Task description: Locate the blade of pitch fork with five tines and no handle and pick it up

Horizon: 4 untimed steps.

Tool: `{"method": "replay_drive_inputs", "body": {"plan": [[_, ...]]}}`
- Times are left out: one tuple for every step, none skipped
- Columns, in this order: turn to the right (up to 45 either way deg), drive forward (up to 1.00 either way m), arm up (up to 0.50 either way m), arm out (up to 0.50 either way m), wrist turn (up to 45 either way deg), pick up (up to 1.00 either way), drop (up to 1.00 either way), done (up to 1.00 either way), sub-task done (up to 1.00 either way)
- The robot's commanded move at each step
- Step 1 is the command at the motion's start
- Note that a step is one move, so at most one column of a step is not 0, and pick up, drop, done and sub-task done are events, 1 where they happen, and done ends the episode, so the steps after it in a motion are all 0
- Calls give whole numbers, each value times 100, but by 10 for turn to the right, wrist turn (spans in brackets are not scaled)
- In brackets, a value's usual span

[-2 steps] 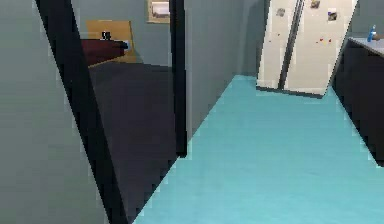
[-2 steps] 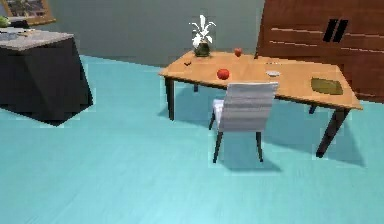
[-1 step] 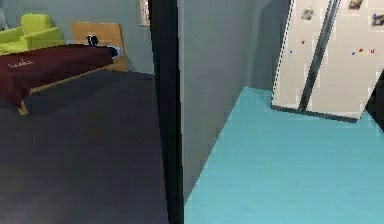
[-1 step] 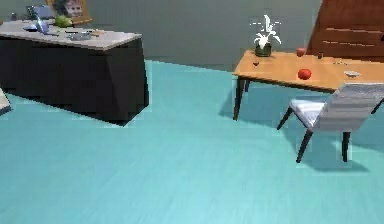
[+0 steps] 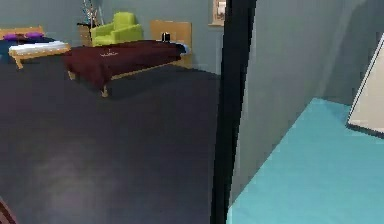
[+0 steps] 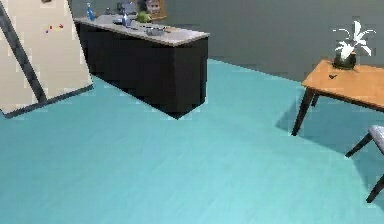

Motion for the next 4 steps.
{"method": "replay_drive_inputs", "body": {"plan": [[0,55,0,0,0,0,0,0,0],[-360,0,0,0,0,0,0,0,0],[0,100,0,0,0,0,0,0,0],[0,100,0,0,0,0,0,0,0]]}}
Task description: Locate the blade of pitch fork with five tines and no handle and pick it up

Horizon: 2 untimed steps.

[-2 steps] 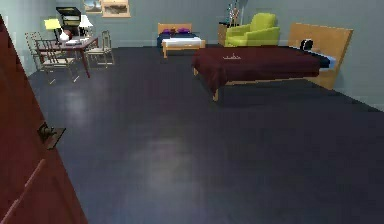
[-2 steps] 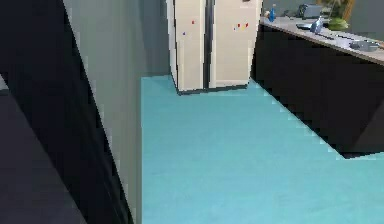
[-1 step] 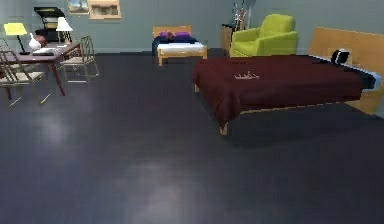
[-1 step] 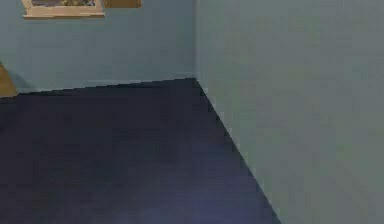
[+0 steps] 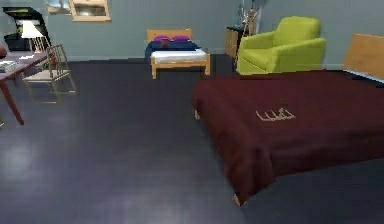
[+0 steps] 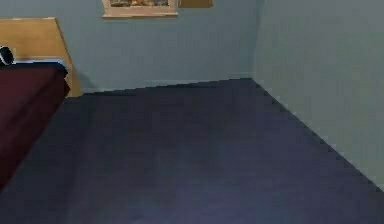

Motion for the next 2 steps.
{"method": "replay_drive_inputs", "body": {"plan": [[0,90,0,0,0,0,0,0,0],[-300,0,0,0,0,0,0,0,0]]}}
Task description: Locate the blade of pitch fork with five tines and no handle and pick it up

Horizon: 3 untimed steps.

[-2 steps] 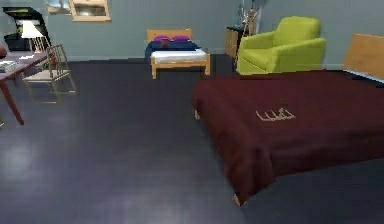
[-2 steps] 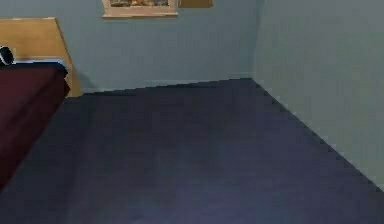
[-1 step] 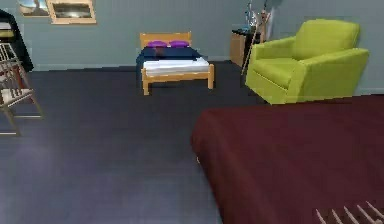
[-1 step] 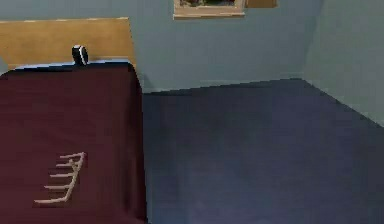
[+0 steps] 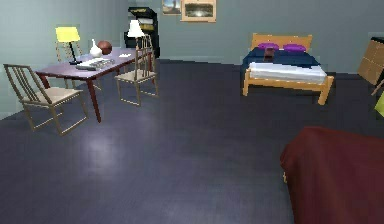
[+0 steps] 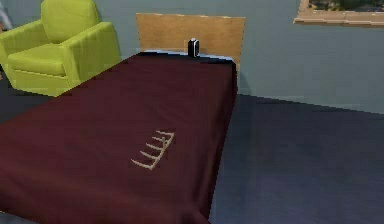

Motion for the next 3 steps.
{"method": "replay_drive_inputs", "body": {"plan": [[0,0,50,0,0,0,0,0,0],[0,0,24,0,0,0,0,0,0],[0,0,0,48,0,0,0,0,0]]}}
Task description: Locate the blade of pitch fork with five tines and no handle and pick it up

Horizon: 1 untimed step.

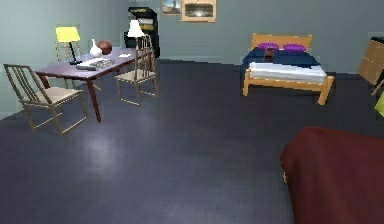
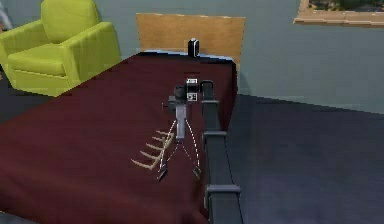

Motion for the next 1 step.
{"method": "replay_drive_inputs", "body": {"plan": [[0,0,0,0,450,0,0,0,0]]}}
